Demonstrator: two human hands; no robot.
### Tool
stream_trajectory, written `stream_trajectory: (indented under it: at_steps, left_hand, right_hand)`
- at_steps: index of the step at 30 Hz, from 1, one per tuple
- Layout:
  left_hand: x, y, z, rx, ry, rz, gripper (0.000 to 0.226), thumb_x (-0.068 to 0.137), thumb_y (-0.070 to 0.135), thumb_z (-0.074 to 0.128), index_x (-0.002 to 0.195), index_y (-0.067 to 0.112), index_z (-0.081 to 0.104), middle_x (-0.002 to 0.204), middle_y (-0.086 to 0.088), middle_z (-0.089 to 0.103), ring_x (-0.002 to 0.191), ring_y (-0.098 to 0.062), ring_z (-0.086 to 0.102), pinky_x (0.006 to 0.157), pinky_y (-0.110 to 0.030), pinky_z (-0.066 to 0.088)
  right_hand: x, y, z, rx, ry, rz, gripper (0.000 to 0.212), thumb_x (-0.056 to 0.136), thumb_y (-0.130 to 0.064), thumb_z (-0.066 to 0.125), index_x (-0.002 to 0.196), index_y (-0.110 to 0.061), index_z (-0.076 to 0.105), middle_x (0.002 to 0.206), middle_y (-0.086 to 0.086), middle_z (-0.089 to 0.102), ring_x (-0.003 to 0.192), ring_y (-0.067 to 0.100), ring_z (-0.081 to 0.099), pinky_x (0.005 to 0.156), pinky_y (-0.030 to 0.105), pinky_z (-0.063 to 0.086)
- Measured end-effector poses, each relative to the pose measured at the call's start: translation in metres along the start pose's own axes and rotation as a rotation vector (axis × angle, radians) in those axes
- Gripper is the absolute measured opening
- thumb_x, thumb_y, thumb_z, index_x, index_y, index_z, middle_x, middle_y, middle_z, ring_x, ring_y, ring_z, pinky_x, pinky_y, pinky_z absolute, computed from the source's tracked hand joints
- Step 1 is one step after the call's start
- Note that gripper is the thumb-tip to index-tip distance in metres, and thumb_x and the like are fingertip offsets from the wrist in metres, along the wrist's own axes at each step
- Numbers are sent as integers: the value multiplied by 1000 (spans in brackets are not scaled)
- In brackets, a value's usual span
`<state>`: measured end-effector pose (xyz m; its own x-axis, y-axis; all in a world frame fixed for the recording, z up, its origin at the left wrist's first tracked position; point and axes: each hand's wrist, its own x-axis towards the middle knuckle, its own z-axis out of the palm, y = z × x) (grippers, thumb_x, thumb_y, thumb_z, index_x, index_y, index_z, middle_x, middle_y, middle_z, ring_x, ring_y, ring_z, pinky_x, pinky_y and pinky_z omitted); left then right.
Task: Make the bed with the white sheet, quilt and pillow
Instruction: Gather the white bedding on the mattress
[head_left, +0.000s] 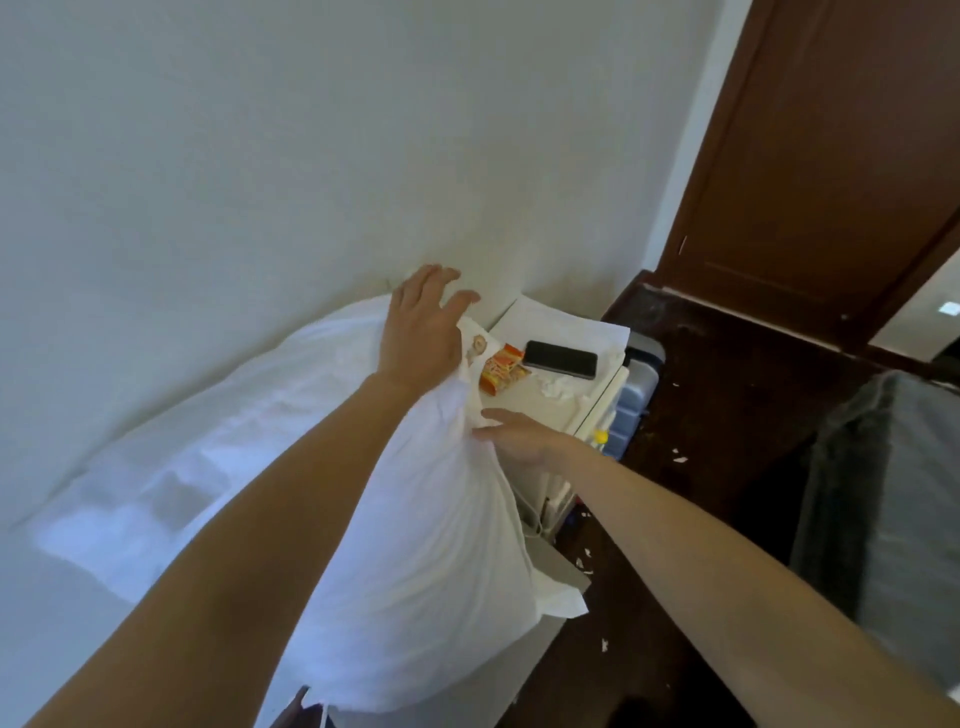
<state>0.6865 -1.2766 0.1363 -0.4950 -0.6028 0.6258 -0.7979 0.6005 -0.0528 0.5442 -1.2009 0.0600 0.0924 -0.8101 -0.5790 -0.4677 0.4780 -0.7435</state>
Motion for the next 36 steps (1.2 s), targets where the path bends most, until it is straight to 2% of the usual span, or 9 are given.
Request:
stream_trajectory:
  at_steps: [3, 5, 8, 13, 16, 19, 23, 28, 36]
  left_hand:
    - [31, 29, 41, 197, -579, -202, 41, 92, 25, 43, 132, 25, 50, 146, -7, 40, 141, -27, 24, 115, -50, 14]
    - [46, 35, 65, 324, -798, -381, 45, 96, 33, 34, 141, 28, 37, 153, -7, 27, 146, -25, 8, 115, -53, 0]
    - [88, 71, 104, 188, -706, -423, 43, 98, 36, 35, 139, 25, 40, 149, -7, 34, 143, -25, 20, 114, -51, 9]
    - [174, 164, 152, -496, -689, -478, 32, 100, 26, 42, 126, 14, 56, 131, -7, 56, 119, -25, 51, 98, -29, 37]
    - [227, 197, 203, -595, -720, -492, 31, 100, 21, 42, 124, 12, 58, 130, -8, 56, 116, -24, 53, 92, -23, 36]
    - [281, 220, 268, -623, -709, -496, 28, 97, 14, 43, 117, 11, 63, 123, -10, 61, 110, -26, 57, 89, -27, 43]
    - [373, 268, 374, -713, -802, -501, 26, 94, 12, 50, 119, 10, 60, 118, -13, 63, 109, -31, 58, 88, -30, 44]
    - [514, 380, 492, -695, -1126, -227, 37, 95, 26, 54, 130, 18, 49, 123, -9, 58, 103, -27, 61, 87, -36, 48]
    - [697, 605, 601, -850, -1294, 166, 36, 97, 28, 49, 132, 21, 48, 113, 0, 59, 101, -17, 60, 93, -35, 48]
  right_hand:
    - [14, 21, -68, -1, -19, -3, 65, 88, -45, 59, 145, -31, 32, 151, 1, 34, 134, 27, 36, 105, 43, 33]
    - [22, 40, -117, 31, -38, 11, 61, 89, -42, 59, 144, -31, 34, 151, 1, 32, 136, 26, 34, 106, 43, 33]
    - [35, 69, -201, 63, 18, -23, 57, 93, -42, 55, 143, -22, 38, 147, 3, 39, 133, 25, 39, 103, 37, 34]
    - [54, 93, -301, 177, 144, 12, 52, 94, -42, 54, 138, -16, 48, 136, 4, 51, 123, 21, 49, 91, 33, 40]
    - [74, 109, -373, 152, 203, -5, 44, 95, -37, 53, 134, -15, 52, 133, 4, 53, 123, 21, 50, 88, 30, 39]
    - [101, 135, -451, 130, 208, 46, 33, 95, -36, 53, 123, -19, 57, 131, 10, 55, 126, 30, 49, 101, 42, 42]
    - [140, 173, -570, 183, 342, 67, 33, 94, -33, 56, 124, -20, 57, 126, 4, 58, 118, 21, 53, 98, 38, 43]
    - [142, 234, -750, 317, 590, 153, 33, 94, -28, 57, 126, -20, 57, 131, 2, 55, 124, 21, 50, 107, 38, 38]
    - [111, 350, -959, 522, 802, 279, 30, 97, -23, 50, 126, -19, 55, 119, 1, 58, 119, 20, 52, 97, 39, 39]
